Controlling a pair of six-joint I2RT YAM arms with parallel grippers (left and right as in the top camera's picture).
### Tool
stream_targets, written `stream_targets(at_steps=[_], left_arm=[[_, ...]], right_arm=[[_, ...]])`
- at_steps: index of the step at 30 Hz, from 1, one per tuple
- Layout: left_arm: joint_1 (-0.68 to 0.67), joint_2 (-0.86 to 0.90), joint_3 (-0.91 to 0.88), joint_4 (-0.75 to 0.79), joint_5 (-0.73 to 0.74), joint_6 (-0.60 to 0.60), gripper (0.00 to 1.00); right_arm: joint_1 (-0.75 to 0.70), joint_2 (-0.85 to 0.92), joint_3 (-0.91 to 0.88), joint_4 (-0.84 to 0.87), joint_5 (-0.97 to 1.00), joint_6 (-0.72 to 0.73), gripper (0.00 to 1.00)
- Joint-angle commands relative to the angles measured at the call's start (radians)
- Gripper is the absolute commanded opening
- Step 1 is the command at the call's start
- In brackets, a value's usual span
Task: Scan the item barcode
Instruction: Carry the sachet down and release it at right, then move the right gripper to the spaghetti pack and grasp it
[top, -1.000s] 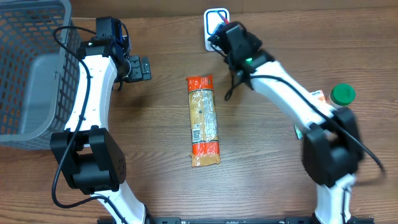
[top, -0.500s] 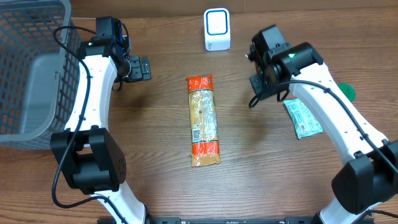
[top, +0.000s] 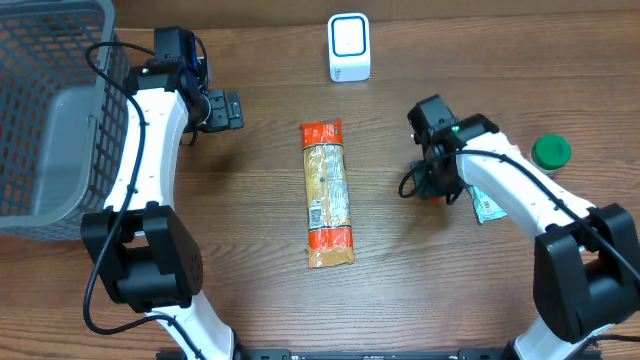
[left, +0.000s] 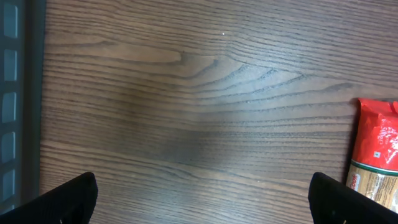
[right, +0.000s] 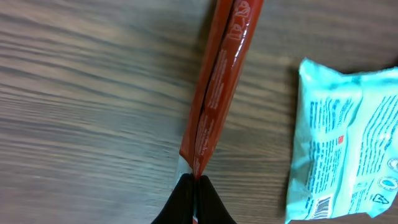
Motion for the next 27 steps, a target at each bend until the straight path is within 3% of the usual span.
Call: stream_targets(at_steps=[1, 18, 27], left_arm=[[0.000, -0.006, -0.005, 0.000, -0.009, 0.011, 1.00], [0.000, -0.006, -0.005, 0.000, -0.009, 0.011, 1.00], [0.000, -0.006, -0.005, 0.000, -0.009, 0.011, 1.00]], right_arm=[[-0.026, 0.007, -0.048, 0.032, 0.084, 0.015, 0.04], [-0.159, 0.007, -0.136, 0.099, 0.098, 0.015, 0.05], [-0.159, 0.006, -0.132, 0.118, 0.015, 0.011, 0.25]])
